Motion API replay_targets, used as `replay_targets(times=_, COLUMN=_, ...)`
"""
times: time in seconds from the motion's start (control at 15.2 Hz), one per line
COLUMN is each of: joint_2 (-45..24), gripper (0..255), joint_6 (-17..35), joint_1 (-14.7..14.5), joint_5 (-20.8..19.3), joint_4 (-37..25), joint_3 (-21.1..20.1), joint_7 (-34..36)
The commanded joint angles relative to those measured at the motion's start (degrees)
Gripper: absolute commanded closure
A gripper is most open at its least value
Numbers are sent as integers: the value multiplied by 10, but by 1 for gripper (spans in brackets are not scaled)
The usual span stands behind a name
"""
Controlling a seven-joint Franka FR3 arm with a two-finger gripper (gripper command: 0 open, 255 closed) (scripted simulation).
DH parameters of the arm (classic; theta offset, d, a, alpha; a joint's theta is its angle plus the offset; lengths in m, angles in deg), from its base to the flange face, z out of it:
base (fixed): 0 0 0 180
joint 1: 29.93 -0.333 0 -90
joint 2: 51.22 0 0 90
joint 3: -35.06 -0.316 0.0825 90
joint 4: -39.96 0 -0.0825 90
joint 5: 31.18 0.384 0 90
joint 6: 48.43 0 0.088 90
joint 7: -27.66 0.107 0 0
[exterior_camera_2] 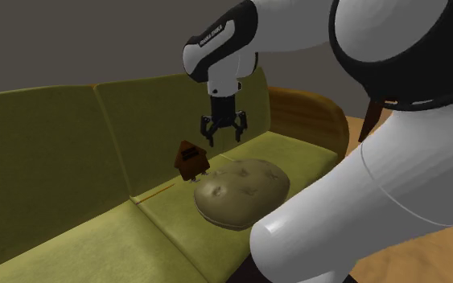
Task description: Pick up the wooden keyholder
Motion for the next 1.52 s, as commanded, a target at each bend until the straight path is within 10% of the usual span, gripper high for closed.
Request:
replay_targets(times=0.0, joint_2=-39, gripper=0, joint_6=36, joint_1=2, joint_5=1, joint_4=-4, joint_3=2, joint_7=2)
replay_targets(times=1.45, joint_2=-490, gripper=0, joint_6=266, joint_1=13, joint_5=23, joint_4=-234, joint_3=10, joint_7=10)
